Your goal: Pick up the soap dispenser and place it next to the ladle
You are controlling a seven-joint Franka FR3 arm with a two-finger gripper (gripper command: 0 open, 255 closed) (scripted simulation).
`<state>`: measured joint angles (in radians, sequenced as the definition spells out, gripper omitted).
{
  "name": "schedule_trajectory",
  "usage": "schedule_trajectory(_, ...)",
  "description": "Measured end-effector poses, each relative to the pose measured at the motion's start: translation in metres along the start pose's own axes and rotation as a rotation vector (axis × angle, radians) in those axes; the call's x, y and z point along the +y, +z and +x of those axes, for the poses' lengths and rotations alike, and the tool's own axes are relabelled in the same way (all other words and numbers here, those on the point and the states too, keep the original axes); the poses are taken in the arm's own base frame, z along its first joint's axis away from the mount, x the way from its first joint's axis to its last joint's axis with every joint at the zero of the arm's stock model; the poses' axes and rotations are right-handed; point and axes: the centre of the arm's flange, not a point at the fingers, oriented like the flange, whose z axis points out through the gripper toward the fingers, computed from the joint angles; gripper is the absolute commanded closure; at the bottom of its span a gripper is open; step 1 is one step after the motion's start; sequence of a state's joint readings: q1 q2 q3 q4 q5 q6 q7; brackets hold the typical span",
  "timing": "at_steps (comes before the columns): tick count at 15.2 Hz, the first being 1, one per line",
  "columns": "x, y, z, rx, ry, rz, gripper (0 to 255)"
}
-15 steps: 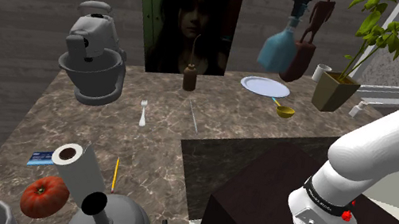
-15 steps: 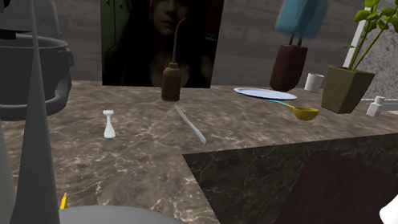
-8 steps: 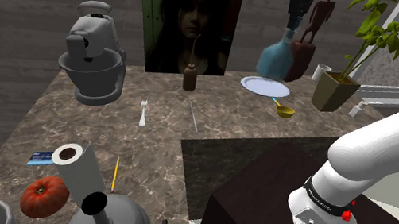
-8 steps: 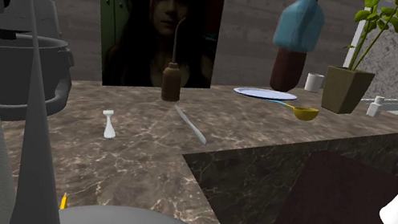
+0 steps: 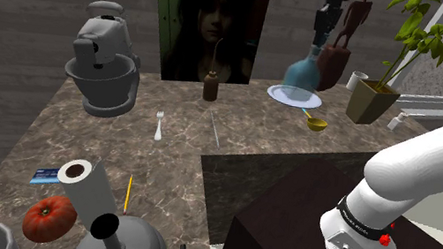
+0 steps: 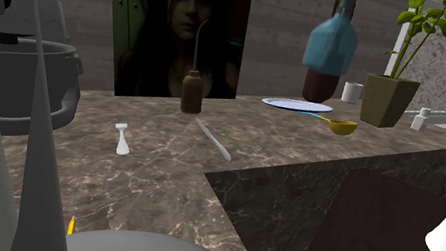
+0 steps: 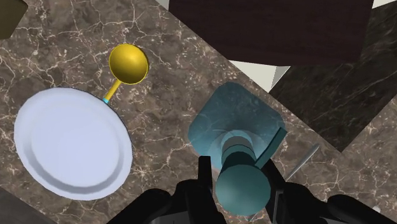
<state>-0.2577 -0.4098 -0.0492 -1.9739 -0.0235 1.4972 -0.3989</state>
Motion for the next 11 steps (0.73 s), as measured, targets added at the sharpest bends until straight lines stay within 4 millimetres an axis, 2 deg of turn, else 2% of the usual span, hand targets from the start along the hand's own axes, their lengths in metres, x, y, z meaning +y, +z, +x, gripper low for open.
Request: schedule_trajectory(11,0.0,0.058,0.002,0.0,0.0,0.0,255)
